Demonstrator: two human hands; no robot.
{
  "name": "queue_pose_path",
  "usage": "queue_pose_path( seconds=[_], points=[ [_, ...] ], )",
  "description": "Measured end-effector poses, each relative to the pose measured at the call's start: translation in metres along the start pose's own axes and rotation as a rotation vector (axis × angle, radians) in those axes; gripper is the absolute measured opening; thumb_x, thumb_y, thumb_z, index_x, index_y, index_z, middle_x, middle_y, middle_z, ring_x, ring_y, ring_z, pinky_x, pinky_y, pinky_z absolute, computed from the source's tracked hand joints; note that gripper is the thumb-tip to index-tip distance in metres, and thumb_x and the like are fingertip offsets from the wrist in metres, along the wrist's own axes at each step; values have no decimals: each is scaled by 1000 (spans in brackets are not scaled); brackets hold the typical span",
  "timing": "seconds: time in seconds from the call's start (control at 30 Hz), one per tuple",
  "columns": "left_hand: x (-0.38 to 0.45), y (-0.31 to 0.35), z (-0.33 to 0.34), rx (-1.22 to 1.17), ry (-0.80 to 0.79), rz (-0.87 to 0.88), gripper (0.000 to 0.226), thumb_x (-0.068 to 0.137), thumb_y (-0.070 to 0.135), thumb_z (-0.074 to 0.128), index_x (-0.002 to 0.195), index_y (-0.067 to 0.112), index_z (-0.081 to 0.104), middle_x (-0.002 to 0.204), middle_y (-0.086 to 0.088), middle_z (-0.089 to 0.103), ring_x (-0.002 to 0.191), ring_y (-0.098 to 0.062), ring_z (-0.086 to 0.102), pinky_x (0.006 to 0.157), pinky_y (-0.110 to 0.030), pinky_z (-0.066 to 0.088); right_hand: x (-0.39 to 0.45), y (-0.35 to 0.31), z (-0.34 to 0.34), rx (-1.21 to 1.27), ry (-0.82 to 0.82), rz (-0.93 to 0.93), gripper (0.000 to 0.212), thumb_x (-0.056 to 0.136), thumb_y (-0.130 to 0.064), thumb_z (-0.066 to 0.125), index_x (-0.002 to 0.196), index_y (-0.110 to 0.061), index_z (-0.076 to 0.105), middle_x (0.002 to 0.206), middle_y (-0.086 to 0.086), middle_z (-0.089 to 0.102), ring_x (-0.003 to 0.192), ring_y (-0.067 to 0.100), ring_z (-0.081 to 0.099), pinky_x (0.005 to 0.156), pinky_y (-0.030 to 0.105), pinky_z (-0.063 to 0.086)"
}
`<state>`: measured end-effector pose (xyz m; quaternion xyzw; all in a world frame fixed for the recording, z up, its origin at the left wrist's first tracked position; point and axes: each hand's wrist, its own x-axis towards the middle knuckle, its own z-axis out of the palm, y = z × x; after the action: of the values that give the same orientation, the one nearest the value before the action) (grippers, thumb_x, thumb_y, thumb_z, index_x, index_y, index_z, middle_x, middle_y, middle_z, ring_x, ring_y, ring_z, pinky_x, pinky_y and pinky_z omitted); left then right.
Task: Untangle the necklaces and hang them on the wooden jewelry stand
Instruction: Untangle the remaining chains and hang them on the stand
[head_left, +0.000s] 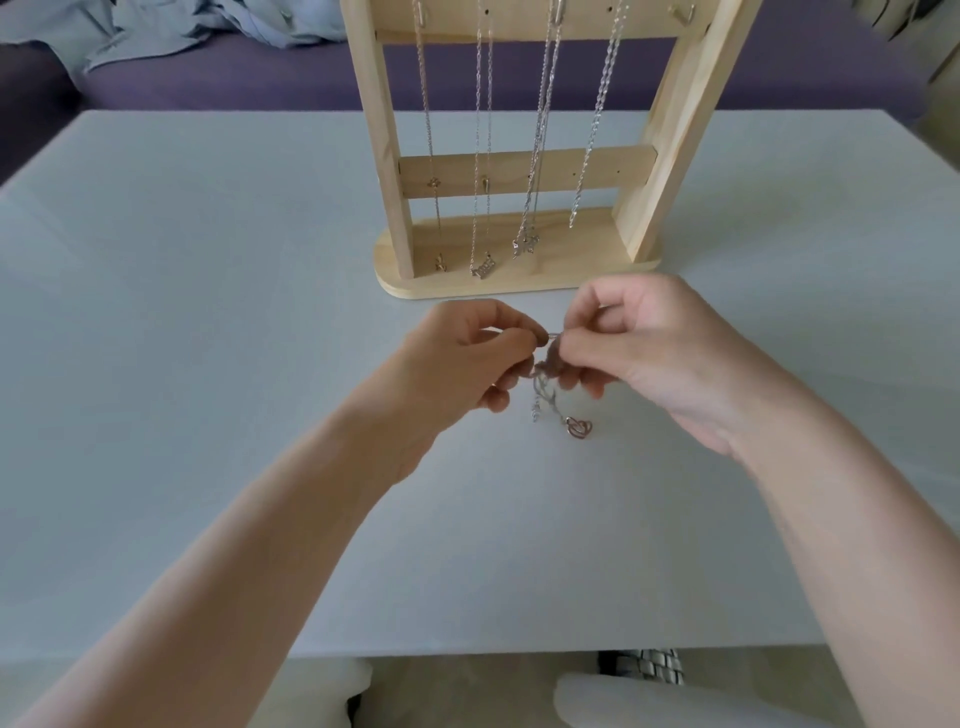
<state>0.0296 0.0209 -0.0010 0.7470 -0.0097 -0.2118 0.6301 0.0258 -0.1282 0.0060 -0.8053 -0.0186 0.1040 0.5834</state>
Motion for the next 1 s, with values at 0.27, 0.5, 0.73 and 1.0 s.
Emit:
queue_pose_path(
  seconds=[0.27, 0.5, 0.73, 1.0],
  points=[
    [2, -3, -9, 238, -30, -10, 12, 86, 20, 65, 74, 19, 64, 57, 9, 48, 55, -7, 42, 61, -19, 39, 6, 9, -7, -264, 113, -10, 17, 73, -5, 64, 74, -22, 65, 52, -11, 61, 50, 6, 52, 55, 23, 42],
    [5, -2, -18, -290, 35, -50, 14, 87, 15, 61, 73, 17, 59, 60, 5, 48, 63, -9, 55, 91, -29, 48, 0, 8, -8, -191, 41, 88, 10, 74, -14, 64, 65, -17, 66, 61, -7, 61, 59, 8, 52, 63, 23, 41],
    [7, 4, -12, -771, -55, -53, 6, 75, 16, 61, 79, 14, 56, 77, 0, 56, 87, -18, 63, 96, -35, 49, -5, -1, -7, 337, -93, 88, 15, 87, -6, 56, 75, -6, 65, 77, 8, 70, 74, 16, 64, 61, 19, 48],
    [6, 4, -9, -526, 60, 28, 17, 93, 12, 52, 78, 17, 50, 56, 5, 44, 44, -6, 30, 41, -15, 33, -2, 0, -7, 336, 155, 151, 13, 89, -6, 58, 77, -9, 61, 54, 1, 62, 53, 13, 60, 51, 18, 44]
  ],
)
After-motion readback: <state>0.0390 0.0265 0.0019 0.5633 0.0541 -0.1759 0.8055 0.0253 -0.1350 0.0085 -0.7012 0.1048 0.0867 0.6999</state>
